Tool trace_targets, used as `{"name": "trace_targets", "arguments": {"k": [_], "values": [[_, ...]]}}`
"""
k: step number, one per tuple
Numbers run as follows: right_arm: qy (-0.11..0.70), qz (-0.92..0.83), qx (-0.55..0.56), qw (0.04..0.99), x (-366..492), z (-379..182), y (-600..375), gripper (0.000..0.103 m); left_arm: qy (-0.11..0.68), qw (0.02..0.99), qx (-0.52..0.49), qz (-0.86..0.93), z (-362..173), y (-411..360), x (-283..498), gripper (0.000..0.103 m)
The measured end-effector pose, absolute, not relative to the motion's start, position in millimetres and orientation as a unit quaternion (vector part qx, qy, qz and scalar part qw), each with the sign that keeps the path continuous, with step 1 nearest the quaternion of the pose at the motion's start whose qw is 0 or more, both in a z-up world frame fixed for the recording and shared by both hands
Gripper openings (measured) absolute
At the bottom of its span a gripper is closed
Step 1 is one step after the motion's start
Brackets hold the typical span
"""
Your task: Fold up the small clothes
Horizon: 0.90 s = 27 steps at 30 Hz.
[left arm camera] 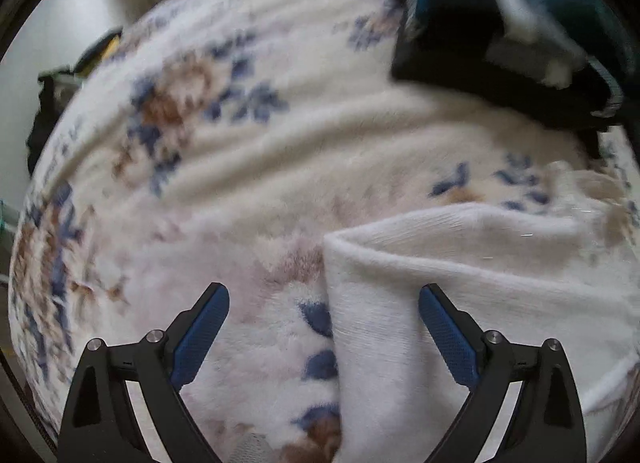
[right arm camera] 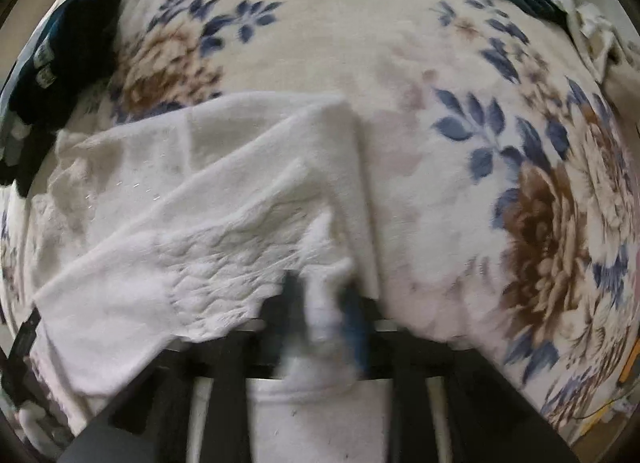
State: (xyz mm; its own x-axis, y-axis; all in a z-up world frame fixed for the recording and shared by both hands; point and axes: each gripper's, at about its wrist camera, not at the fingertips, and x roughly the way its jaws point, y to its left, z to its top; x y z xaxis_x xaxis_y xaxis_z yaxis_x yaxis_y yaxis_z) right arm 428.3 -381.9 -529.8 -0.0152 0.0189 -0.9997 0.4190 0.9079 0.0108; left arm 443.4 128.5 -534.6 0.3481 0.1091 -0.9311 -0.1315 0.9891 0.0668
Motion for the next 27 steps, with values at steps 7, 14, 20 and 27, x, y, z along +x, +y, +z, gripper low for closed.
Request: {"name": "trace_targets", "arguments": {"k": [7, 14, 20, 27], "values": [[0.704, -0.080, 0.124, 0.695, 428, -482, -361, 0.091, 0.535, 0.844, 0.003, 0.047, -465, 73, 373, 0.098], [0.719, -0.016, 0.119, 0.685, 407, -461, -412, 0.095, 0.590, 0.807, 0.002, 0.003, -462, -48, 274, 0.098], [0.739, 0.042, 0.098, 0.665, 385, -450, -483, 0.094, 0.661, 0.750, 0.004, -0.037, -490, -191, 181, 0.098], [0.753, 0.069, 0.072, 0.651, 377, -457, -549, 0.094, 0.715, 0.694, 0.024, -0.085, -557, -303, 133, 0.085]]}}
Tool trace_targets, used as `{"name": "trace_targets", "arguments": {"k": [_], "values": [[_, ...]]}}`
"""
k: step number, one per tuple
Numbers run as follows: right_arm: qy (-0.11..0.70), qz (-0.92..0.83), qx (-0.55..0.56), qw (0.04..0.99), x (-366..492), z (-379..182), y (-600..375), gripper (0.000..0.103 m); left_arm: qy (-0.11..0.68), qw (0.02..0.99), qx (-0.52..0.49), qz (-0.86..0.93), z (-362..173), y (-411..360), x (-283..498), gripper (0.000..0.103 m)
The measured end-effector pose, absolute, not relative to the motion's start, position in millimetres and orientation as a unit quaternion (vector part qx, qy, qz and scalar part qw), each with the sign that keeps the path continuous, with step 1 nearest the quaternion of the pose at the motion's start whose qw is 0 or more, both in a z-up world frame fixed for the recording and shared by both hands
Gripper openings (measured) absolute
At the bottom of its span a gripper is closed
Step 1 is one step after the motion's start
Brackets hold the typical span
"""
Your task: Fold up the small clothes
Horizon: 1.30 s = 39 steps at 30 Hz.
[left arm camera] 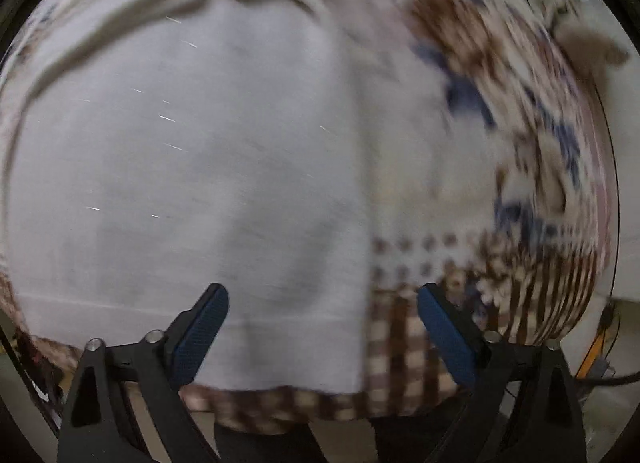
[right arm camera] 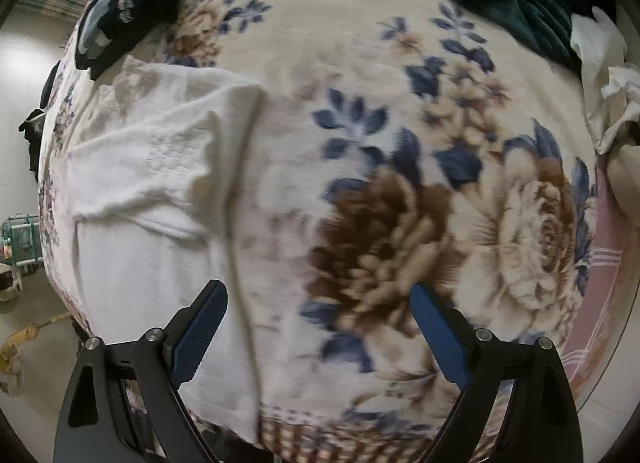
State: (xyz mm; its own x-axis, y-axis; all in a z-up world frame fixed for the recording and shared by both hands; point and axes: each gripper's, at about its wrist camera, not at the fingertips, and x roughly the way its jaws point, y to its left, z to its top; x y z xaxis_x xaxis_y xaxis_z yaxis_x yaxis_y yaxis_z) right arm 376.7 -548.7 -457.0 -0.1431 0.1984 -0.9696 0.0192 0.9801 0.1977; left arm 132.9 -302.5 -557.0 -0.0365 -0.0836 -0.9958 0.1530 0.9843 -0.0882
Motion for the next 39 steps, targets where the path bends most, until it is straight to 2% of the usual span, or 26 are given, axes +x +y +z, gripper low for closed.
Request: {"name": "trace_targets", "arguments": {"k": [1, 3, 5, 8, 12, 17, 18, 19, 20, 21, 22, 26, 33, 39], "values": [[0.756, 0.070, 0.074, 0.646, 378, -463, -555, 0.094, 0.718, 0.690, 0.024, -0.089, -568, -309, 131, 0.075], [0.759, 0.077, 0.082, 0.642, 383, -473, -561, 0.094, 0.723, 0.686, 0.028, -0.081, -585, -316, 130, 0.018], [0.756, 0.091, 0.096, 0.641, 393, -484, -561, 0.094, 0.712, 0.700, 0.016, -0.056, -589, -310, 132, 0.008], [0.749, 0.122, 0.129, 0.639, 416, -502, -548, 0.094, 0.696, 0.716, -0.024, -0.037, -578, -293, 133, 0.002], [0.738, 0.162, 0.186, 0.628, 452, -530, -522, 0.094, 0.676, 0.735, -0.051, -0.012, -554, -272, 131, 0.002], [0.752, 0.175, 0.273, 0.574, 482, -574, -500, 0.082, 0.656, 0.750, -0.079, 0.006, -523, -249, 131, 0.002], [0.756, 0.184, 0.283, 0.561, 485, -581, -494, 0.073, 0.650, 0.755, -0.082, 0.009, -516, -245, 131, 0.001], [0.758, 0.185, 0.287, 0.556, 486, -584, -490, 0.054, 0.644, 0.760, -0.086, 0.010, -509, -241, 130, 0.001], [0.764, 0.182, 0.284, 0.551, 487, -588, -485, 0.045, 0.641, 0.763, -0.087, 0.012, -505, -241, 126, 0.001], [0.764, 0.180, 0.278, 0.554, 487, -588, -481, 0.022, 0.635, 0.767, -0.090, 0.015, -497, -234, 127, 0.001], [0.761, 0.174, 0.270, 0.563, 487, -585, -476, 0.016, 0.631, 0.770, -0.091, 0.017, -492, -230, 124, 0.001], [0.751, 0.174, 0.250, 0.586, 487, -560, -461, 0.014, 0.618, 0.779, -0.103, 0.036, -472, -210, 125, 0.001], [0.733, 0.188, 0.214, 0.617, 505, -483, -413, 0.012, 0.576, 0.798, -0.156, 0.084, -424, -110, 116, 0.001], [0.724, 0.215, 0.144, 0.639, 524, -424, -295, 0.012, 0.562, 0.792, -0.208, 0.117, -433, -17, 115, 0.001]]}}
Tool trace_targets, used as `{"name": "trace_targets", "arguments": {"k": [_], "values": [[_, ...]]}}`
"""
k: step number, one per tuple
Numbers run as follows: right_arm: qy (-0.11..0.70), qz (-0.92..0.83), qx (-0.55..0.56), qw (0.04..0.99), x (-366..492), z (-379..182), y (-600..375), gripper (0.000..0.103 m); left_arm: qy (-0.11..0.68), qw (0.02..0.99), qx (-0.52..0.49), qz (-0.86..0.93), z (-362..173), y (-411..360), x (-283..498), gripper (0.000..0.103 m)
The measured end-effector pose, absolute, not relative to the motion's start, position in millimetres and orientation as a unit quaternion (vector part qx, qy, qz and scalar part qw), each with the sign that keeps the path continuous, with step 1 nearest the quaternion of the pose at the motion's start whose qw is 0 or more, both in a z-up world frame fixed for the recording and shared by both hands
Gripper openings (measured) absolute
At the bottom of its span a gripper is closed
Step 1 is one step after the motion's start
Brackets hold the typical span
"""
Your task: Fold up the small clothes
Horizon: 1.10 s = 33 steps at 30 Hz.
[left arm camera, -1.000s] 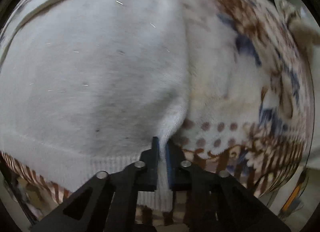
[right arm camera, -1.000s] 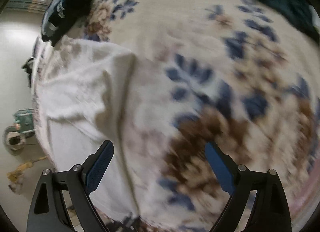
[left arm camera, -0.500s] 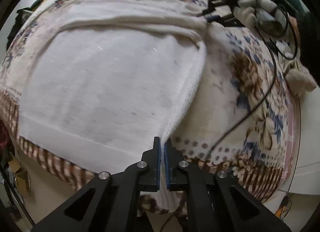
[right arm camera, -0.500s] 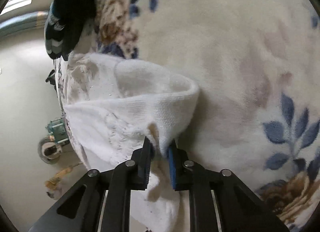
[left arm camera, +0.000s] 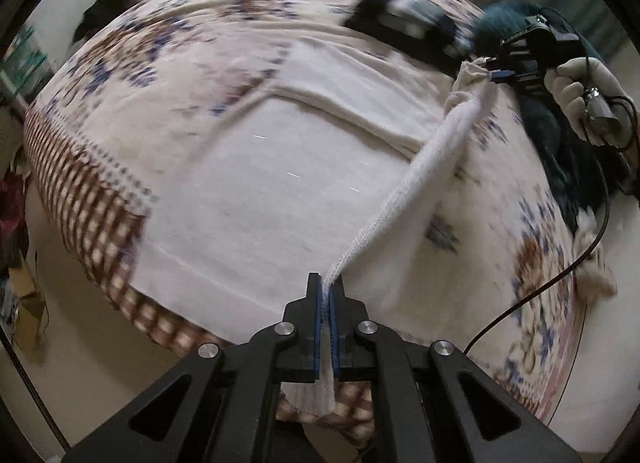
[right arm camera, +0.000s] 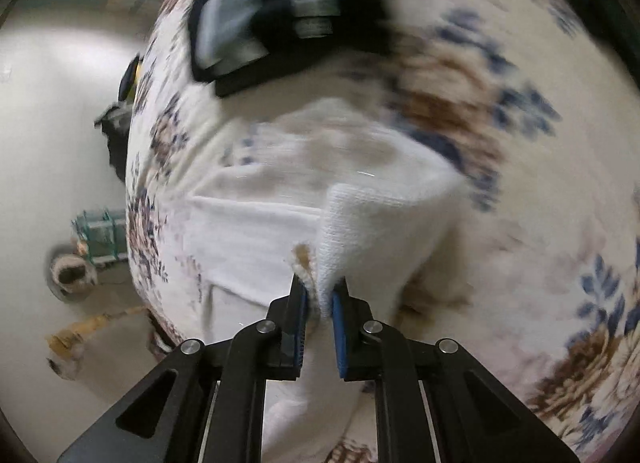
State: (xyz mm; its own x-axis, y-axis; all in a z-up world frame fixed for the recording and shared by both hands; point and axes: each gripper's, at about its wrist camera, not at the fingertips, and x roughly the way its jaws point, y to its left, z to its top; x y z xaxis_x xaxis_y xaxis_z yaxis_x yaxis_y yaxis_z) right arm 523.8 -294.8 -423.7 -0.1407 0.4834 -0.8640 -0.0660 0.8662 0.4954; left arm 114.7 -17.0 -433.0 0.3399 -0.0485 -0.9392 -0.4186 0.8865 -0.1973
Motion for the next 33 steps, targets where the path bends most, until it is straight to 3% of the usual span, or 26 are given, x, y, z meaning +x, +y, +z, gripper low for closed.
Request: {"name": "trace_targets", "arguments": {"k": [5, 13, 20, 28, 33], "values": [[0.730, 0.217, 0.075, 0.644, 531, -429, -164, 0.012, 0.567, 0.770, -0.252, 0.149, -471, 66, 113, 0.001], [0.750, 0.189, -0.041, 0.633, 526, -497, 14, 0.011, 0.586, 0.729, -0.316, 0.159, -533, 147, 101, 0.001], [0.754, 0.148, -0.085, 0.635, 520, -524, 58, 0.011, 0.598, 0.710, -0.338, 0.154, -556, 173, 99, 0.001], [0.750, 0.138, -0.065, 0.644, 525, -512, 71, 0.011, 0.616, 0.707, -0.320, 0.137, -562, 182, 100, 0.001], [0.751, 0.152, -0.062, 0.640, 523, -522, 75, 0.015, 0.641, 0.676, -0.344, 0.116, -583, 197, 102, 0.007]]}}
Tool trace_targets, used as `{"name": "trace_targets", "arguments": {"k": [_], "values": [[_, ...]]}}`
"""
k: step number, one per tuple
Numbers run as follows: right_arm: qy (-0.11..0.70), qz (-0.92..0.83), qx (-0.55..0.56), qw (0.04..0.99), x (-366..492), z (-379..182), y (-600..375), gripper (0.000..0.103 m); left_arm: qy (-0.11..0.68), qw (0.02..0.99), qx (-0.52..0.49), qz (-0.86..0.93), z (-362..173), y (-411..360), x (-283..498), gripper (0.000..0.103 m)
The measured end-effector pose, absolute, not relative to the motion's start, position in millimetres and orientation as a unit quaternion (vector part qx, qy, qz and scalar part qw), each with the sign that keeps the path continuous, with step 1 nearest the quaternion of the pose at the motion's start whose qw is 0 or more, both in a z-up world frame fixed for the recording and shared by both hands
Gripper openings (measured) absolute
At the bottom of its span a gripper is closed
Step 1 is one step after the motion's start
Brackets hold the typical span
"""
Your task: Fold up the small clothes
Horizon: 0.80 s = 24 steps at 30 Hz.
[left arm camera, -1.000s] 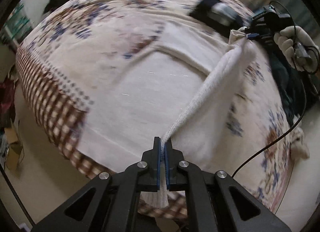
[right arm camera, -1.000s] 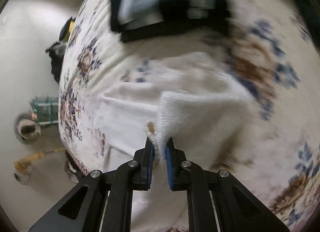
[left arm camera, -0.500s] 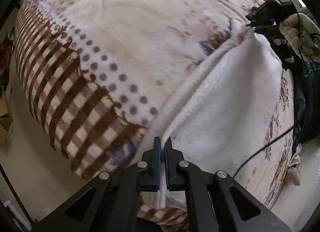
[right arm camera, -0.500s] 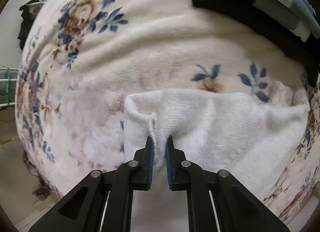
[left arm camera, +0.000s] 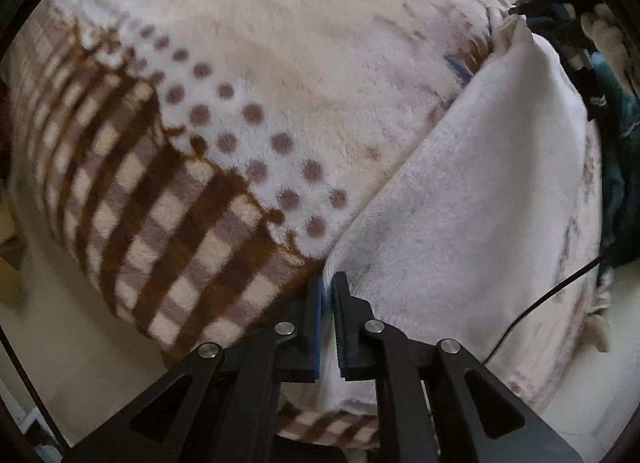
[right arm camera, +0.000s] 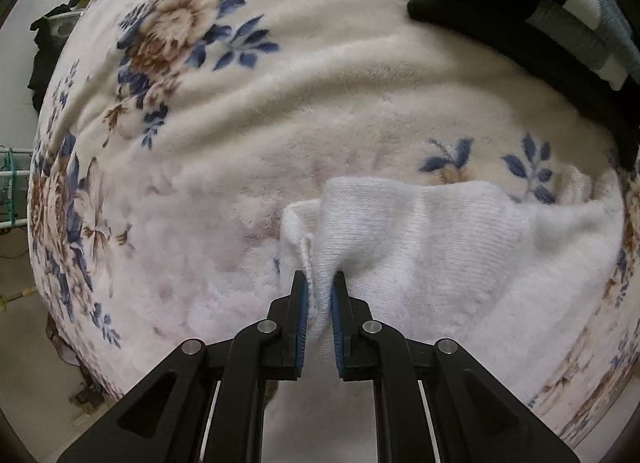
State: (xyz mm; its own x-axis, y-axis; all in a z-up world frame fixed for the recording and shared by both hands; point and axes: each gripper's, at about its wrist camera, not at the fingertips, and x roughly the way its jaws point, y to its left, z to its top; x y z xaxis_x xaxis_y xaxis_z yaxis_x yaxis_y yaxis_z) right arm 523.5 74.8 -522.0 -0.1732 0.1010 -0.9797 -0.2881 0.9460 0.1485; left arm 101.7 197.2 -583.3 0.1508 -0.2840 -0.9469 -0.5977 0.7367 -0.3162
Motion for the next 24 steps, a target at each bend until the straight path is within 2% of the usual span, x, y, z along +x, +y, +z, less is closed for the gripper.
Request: {"name": "trace_targets", "arguments": {"k": [1, 2, 3, 4, 5, 6, 8, 12, 18, 21, 24], "values": [[0.755, 0.167, -0.047, 0.633, 525, -523, 72, 0.019, 0.640, 0.672, -0.357, 0.108, -582, 201, 101, 0.011], [0.754, 0.177, -0.028, 0.632, 528, -520, 65, 0.023, 0.640, 0.666, -0.368, 0.102, -578, 208, 98, 0.028], [0.749, 0.192, 0.001, 0.634, 528, -511, 56, 0.032, 0.642, 0.664, -0.368, 0.103, -573, 213, 96, 0.047], [0.738, 0.211, 0.039, 0.640, 526, -498, 41, 0.048, 0.638, 0.666, -0.373, 0.102, -565, 221, 94, 0.054], [0.724, 0.217, 0.062, 0.651, 524, -484, 24, 0.056, 0.631, 0.670, -0.379, 0.100, -557, 228, 94, 0.059], [0.712, 0.216, 0.068, 0.664, 522, -472, 9, 0.065, 0.628, 0.672, -0.379, 0.100, -551, 234, 97, 0.060], [0.685, 0.200, 0.059, 0.698, 507, -447, -33, 0.066, 0.618, 0.685, -0.376, 0.090, -535, 244, 118, 0.060], [0.676, 0.130, 0.063, 0.722, 475, -442, -117, 0.066, 0.594, 0.726, -0.342, 0.054, -519, 245, 192, 0.060], [0.720, 0.055, 0.149, 0.676, 395, -495, -225, 0.066, 0.612, 0.743, -0.270, -0.021, -539, 204, 303, 0.060], [0.738, 0.060, 0.181, 0.647, 353, -521, -249, 0.066, 0.638, 0.733, -0.234, -0.033, -555, 186, 324, 0.058], [0.753, 0.072, 0.195, 0.624, 319, -542, -251, 0.066, 0.657, 0.724, -0.208, -0.019, -555, 180, 300, 0.058]]}}
